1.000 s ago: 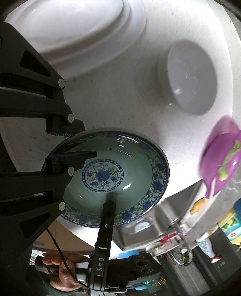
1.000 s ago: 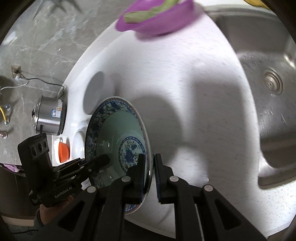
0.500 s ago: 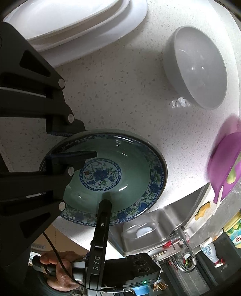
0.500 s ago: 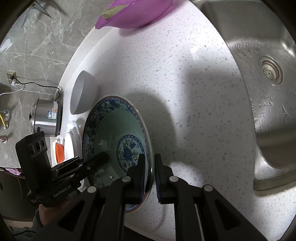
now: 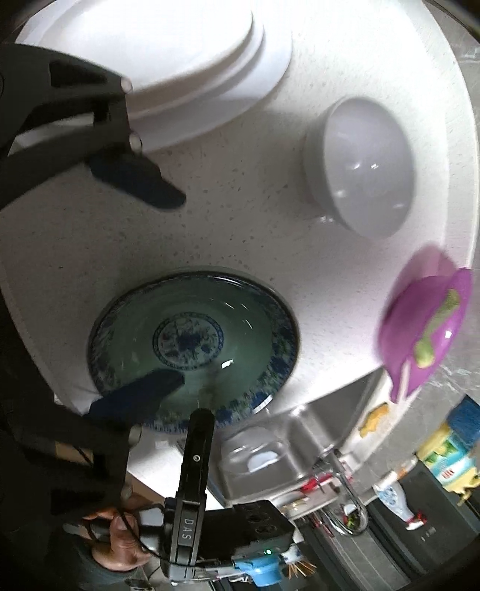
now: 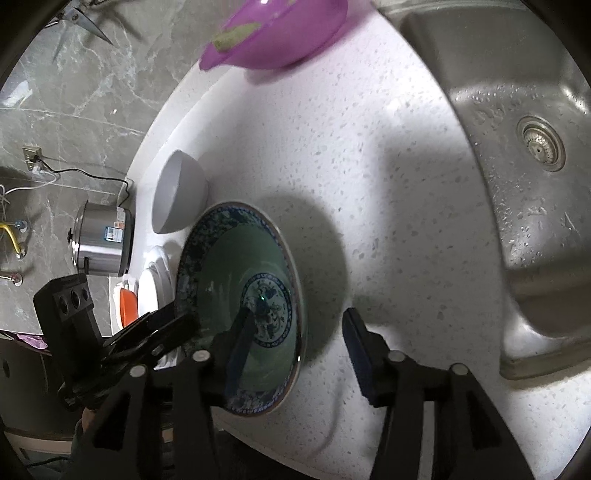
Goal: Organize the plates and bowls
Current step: 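Open both tools and move them to the small white bowl, then close the left tool on the white bowl rim while the right tool grips the opposite rim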
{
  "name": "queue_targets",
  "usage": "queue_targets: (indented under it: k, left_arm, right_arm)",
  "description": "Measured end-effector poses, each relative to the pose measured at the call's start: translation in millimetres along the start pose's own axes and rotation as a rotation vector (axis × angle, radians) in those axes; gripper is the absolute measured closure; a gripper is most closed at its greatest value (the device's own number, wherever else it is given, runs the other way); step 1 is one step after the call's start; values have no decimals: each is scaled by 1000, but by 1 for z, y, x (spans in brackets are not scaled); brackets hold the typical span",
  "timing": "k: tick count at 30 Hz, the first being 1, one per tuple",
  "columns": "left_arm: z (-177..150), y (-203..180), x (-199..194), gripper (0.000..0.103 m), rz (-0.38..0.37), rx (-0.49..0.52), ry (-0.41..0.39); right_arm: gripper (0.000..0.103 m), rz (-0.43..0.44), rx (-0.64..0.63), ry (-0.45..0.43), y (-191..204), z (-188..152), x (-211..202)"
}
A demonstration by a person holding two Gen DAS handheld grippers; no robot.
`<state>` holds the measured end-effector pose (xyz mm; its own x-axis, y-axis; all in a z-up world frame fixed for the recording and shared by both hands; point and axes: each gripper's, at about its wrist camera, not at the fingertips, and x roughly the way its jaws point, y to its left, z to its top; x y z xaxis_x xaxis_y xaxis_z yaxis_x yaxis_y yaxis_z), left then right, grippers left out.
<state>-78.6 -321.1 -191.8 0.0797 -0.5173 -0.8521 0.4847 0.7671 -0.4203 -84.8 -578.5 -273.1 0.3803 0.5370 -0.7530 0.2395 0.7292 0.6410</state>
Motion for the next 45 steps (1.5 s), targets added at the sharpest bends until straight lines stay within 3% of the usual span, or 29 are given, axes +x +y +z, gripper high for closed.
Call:
queue_targets:
  k: [4,8,12,14,18,22,28,32,36,40,45]
  left_arm:
    - [3,5,-39,0,38,-19,-84]
    - [23,25,-92,0,75,-32,-197]
    - [52,57,-123,0,140,-19,-237]
    - [68,74,-129,0,143,-17,-220]
    - [97,103,-127,0,161,-4,-184]
    - [126,134,-101,0,142,-46,-73]
    - [147,155,-55,0,129,-16,69]
    - [154,172,-32,0,98,-47,95]
    - [158,174,-18,2,102,-24,101]
    - [156,162,-3,3,140,11,109]
    - [153,154,13,15,154,39,125]
  right_arm:
    - [20,23,3,-82,1,5,-32]
    - [15,78,-14,-145,13,23,-58]
    - [8,121,-84,-207,44,47,-72]
    - [5,149,-108,-217,62,61,-71]
    - [5,163,-148,-208,96,78,-56]
    - [5,146,-160,-161,125,92,-19]
    - [8,90,-40,-55,129,111,48]
    - [18,5,-22,-3,128,112,79]
    - [33,-25,24,32,118,112,95]
    - [34,-30,44,41,112,111,101]
    - [35,-37,45,42,111,111,102]
